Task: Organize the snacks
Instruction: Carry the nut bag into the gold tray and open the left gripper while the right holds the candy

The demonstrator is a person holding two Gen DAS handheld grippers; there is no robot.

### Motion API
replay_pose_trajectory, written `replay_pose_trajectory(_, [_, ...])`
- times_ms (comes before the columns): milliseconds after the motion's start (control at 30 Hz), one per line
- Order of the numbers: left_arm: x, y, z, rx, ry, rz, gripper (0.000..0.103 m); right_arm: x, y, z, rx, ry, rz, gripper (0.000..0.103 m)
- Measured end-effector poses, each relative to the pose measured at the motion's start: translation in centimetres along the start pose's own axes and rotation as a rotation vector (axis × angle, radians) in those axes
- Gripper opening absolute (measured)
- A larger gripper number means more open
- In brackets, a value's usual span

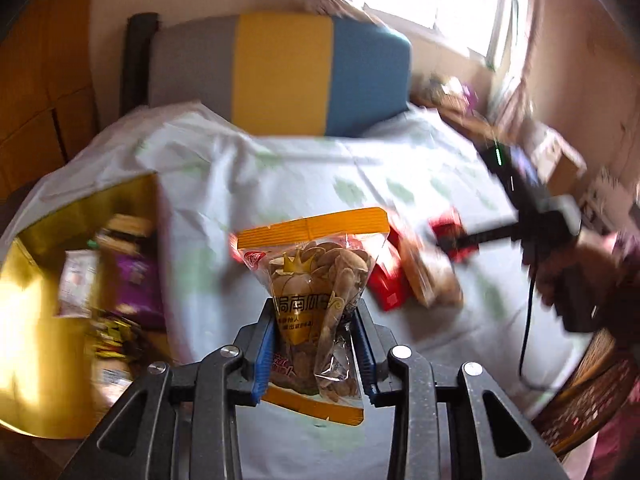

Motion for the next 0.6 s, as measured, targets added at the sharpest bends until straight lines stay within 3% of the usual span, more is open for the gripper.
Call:
replay_pose_trajectory(200, [2.0,-2.8,8.2,0.043,-0.221,-0.014,0.036,0.1,-0.2,-0.1,0.002,-0.001,0.004,0.046])
replay_pose_trajectory(333, [1.8,-3.5,15.0,0.127,-0.364,0.016,0.036,0.1,0.0,-0.1,0.000,-0.006,0.006,0.046])
replay_pose_trajectory(467, [1.2,-2.7,19.4,0.129,-0.516,0.038,0.036,0.1,0.4,0.3,-0.013,-0.017,0.001,0.046])
replay_pose_trajectory(600, [1.1,-0.5,21.0,0.127,-0.554,0.075,0.037,-0.2,0.3,0.6,-0.018,-0.020,-0.002,0.046])
Point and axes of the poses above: each gripper's, at about its wrist camera, not at the fingertips, and y roughly the way its jaws point, z to its left, x to its top, the point moved 7 cm from there along y, roughly the way its jaws point, and after that the axes turned 7 degrees about -x, right-handed, at the moved point
